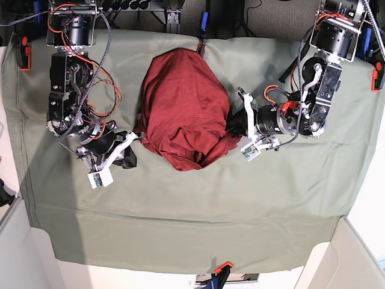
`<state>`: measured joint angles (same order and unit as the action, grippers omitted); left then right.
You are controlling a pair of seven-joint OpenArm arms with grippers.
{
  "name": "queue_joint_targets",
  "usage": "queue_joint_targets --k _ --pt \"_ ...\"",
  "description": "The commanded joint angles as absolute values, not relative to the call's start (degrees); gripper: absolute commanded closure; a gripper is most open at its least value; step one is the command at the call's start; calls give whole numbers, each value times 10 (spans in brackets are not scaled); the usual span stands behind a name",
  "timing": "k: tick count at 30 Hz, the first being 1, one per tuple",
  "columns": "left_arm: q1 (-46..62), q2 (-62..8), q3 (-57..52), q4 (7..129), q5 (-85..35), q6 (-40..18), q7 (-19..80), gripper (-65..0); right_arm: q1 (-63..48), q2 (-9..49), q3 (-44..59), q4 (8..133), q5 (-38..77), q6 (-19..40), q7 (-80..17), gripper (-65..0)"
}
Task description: Fold the T-shirt properly
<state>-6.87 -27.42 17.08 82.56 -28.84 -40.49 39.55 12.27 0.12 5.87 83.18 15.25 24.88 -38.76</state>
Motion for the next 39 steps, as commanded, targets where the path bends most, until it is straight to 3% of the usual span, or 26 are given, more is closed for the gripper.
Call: queue_joint_targets --k 1,8,17,24,31,39 --pt "-81 -281 168 826 -273 -400 395 -13 138 0 59 841 155 254 -373 0" --pt "-86 -299 168 800 -292 -400 399 -13 143 0 51 831 154 254 -350 0" --pt "-28 -306 168 817 -375 -400 431 -13 239 0 -66 696 108 260 -343 0" --pt "1 -305 168 818 -375 -400 419 -13 221 0 -103 680 106 284 -361 0" --pt "-26 -284 168 816 -331 -400 415 -13 156 36 -102 727 212 315 -397 0" --pt "-77 -232 168 808 -309 -400 416 -13 102 98 -101 868 221 315 -424 0"
